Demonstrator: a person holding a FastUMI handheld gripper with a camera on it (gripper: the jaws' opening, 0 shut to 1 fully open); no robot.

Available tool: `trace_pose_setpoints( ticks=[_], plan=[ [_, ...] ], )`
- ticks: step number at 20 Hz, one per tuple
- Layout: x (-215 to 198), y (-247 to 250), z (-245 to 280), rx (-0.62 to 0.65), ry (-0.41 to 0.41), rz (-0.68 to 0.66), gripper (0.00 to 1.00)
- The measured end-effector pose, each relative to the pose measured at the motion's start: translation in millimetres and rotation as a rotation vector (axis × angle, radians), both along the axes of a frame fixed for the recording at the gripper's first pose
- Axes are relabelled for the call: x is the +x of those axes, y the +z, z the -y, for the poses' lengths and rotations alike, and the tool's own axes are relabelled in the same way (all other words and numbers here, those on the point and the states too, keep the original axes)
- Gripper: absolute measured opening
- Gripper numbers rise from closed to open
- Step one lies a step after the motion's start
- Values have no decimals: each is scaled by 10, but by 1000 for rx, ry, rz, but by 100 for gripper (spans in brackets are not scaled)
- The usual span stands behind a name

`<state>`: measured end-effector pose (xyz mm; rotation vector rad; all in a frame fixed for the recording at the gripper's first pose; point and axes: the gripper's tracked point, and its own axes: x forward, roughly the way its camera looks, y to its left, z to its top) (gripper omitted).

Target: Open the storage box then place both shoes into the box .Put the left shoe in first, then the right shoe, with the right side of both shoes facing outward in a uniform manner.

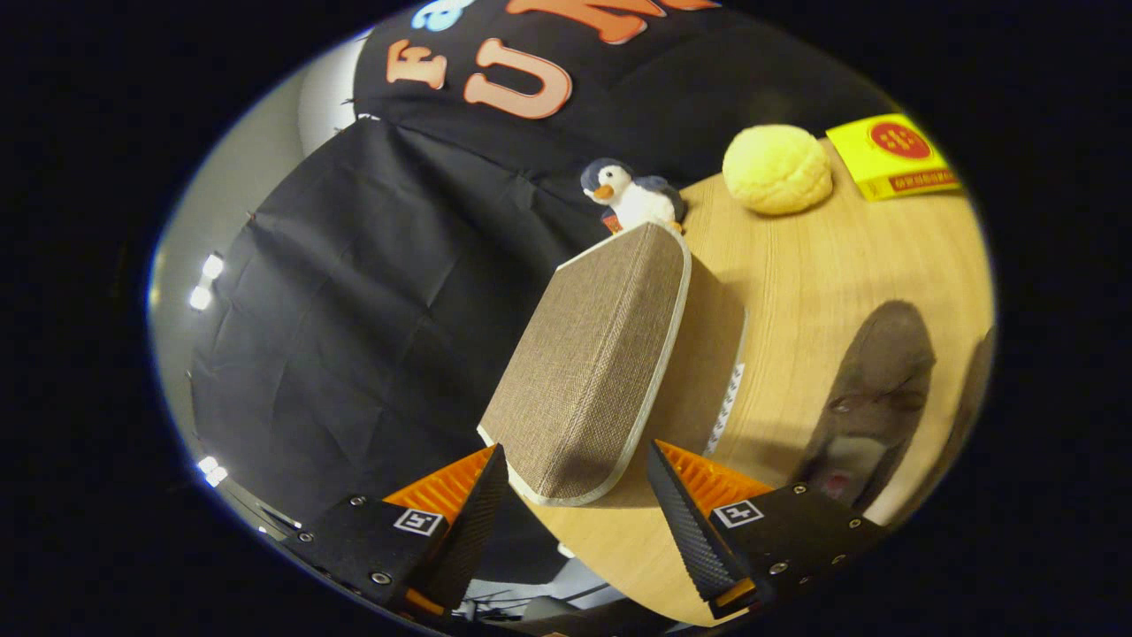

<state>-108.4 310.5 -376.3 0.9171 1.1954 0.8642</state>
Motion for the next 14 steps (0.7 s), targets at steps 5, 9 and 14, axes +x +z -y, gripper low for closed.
trace_pose_setpoints(
  ticks=[5, 9, 14],
  plan=[
    [9, -193, -164, 113, -33, -116, 95],
    [-31, -263, -332, 132, -19, -123, 95],
    [82, -151, -292, 186, -68, -126, 92]
  ],
)
